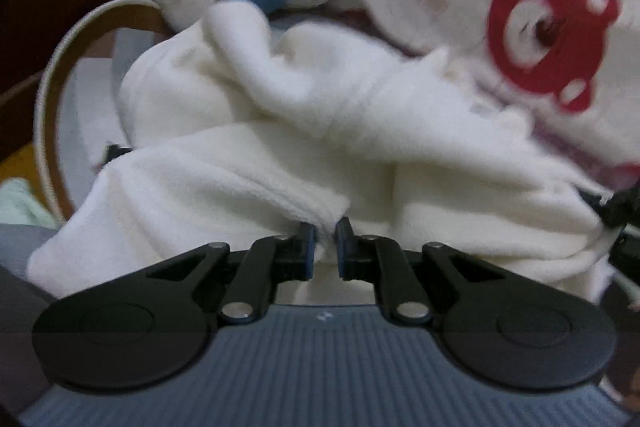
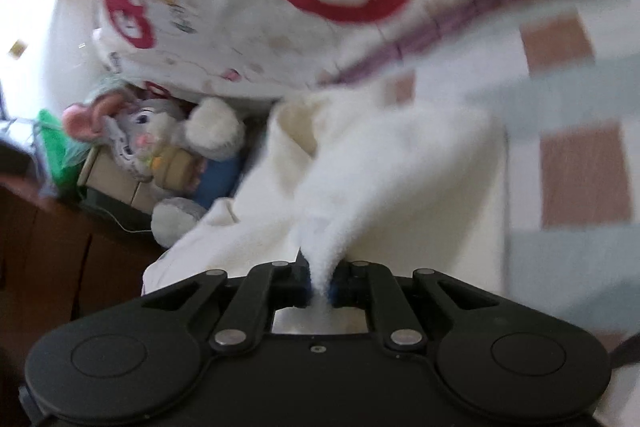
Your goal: Fold clothes
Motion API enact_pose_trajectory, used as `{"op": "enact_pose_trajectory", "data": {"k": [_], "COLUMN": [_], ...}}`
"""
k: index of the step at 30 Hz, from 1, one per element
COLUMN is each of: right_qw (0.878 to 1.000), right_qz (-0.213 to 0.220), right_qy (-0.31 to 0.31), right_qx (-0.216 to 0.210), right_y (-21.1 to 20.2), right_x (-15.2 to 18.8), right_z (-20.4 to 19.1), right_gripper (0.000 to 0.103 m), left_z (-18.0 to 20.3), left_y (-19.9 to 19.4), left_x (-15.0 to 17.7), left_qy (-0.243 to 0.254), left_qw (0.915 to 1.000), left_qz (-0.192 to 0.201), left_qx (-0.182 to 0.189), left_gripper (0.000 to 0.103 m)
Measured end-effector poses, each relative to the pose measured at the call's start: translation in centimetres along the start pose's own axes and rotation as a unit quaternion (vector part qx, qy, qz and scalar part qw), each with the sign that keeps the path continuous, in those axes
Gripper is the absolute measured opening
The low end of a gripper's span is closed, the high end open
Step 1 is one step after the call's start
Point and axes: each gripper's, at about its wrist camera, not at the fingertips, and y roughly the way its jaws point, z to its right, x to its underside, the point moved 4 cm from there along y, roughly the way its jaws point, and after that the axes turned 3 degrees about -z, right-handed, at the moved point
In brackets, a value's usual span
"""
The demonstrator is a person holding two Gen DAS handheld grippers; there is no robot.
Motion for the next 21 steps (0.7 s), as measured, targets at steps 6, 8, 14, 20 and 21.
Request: {"op": "enact_pose_trajectory", "data": {"k": [6,8,14,20,21], "right_qw": [0.994,0.991,0.974,0.947,0.941], "right_qz": [0.088,0.11,0.18,0.29,0.3], "right_qy": [-0.062,-0.071,-0.108,-0.056,-0.062], "right_qx": [0.034,0.041,0.09,0.13,0.143], "right_y": [-6.6,-9.1,-17.0,-27.2,-28.8], "right_x": [-3.1,-4.0,-4.8,-4.8,-5.1], "right_z": [-0.7,-0.6,-0.3,3.0,3.2], "right_gripper": [0.009,0.009,0.008,0.007,0.007], "left_z": [2.0,3.9,8.1,14.5,15.9], "left_y": [-4.7,-5.6,-7.7,-12.0,-12.7], "left_x": [-2.1,-2.2,-2.0,-0.3,0.2], "left_qy": [-0.017,0.021,0.047,0.078,0.092], "left_qw": [0.9872,0.9871,0.9702,0.9316,0.9266], "left_qz": [0.063,0.076,0.053,0.037,0.039], "left_qx": [0.146,0.14,0.232,0.353,0.363], "left_gripper": [0.009,0.009,0.009,0.0,0.0]}}
